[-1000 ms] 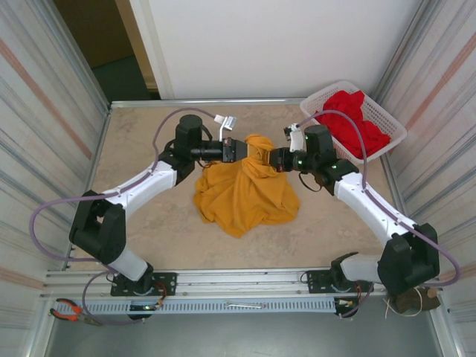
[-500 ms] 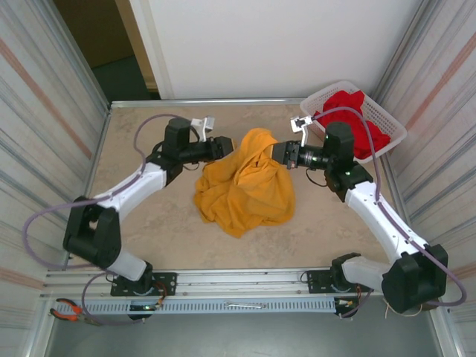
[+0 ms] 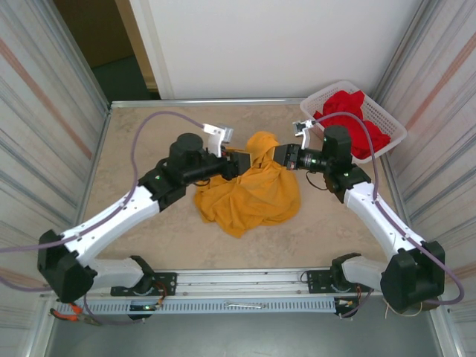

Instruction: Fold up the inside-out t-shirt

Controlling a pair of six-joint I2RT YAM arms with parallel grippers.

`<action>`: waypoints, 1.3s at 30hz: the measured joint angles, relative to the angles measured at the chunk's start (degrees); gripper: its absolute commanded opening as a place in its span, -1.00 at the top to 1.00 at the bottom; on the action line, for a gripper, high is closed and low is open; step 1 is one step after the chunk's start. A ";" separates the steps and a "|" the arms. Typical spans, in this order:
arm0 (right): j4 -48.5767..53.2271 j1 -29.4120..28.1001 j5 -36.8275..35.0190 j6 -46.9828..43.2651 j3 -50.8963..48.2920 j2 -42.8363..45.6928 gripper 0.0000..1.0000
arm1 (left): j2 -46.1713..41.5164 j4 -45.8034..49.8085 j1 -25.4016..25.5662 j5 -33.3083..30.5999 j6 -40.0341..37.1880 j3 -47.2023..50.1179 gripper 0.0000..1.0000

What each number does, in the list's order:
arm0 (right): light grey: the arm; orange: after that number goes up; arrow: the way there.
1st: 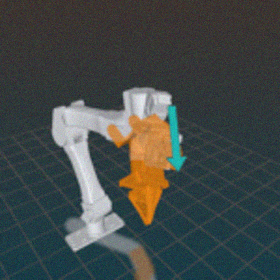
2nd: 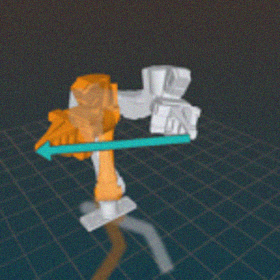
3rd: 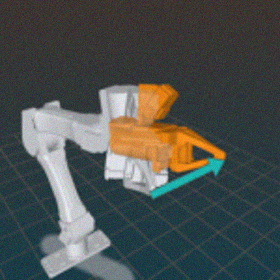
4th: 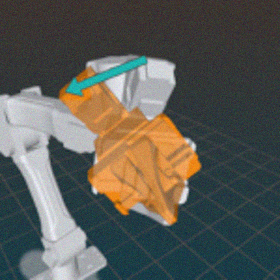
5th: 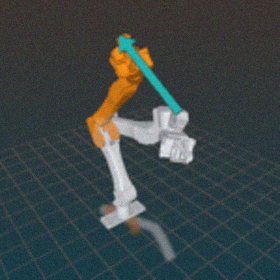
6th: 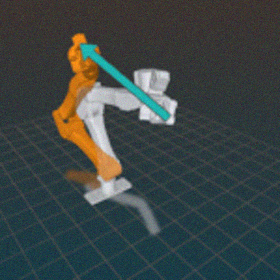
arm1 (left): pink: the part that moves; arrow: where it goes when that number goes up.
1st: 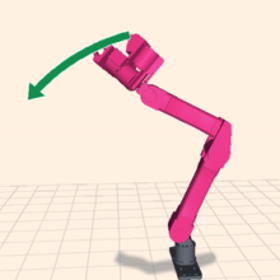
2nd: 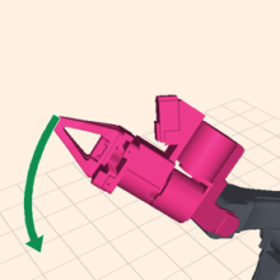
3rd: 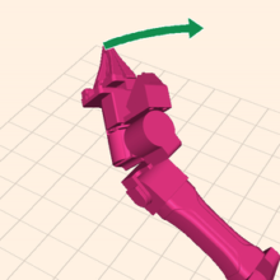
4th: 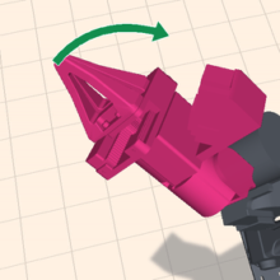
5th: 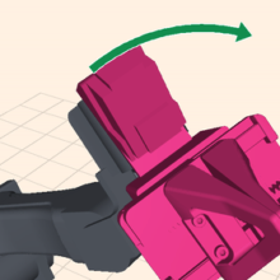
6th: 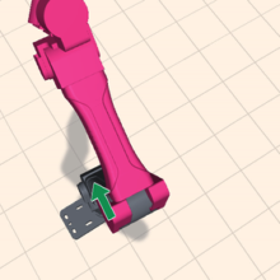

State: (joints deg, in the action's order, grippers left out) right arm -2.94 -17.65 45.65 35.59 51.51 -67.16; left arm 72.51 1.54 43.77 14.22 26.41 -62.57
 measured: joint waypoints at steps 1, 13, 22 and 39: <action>0.15 0.00 -0.26 0.00 -0.07 0.00 1.00 | 1.46 0.24 0.28 -0.59 -0.63 -0.33 0.01; 2.10 0.00 -1.07 0.00 -0.13 0.09 1.00 | 8.15 1.57 0.57 -2.86 -4.85 -1.25 -0.19; 2.16 -0.35 -1.09 0.00 -0.13 0.07 1.00 | 13.35 1.20 0.61 -2.12 -5.75 -1.73 -0.03; 4.48 -0.39 -16.13 -3.06 -0.22 -12.72 -0.14 | 16.52 -14.08 -11.21 28.65 7.26 -4.17 1.00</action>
State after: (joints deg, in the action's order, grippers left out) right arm 1.54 -18.04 29.52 32.53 51.29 -79.88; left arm 89.03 -12.53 32.56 42.87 33.67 -66.74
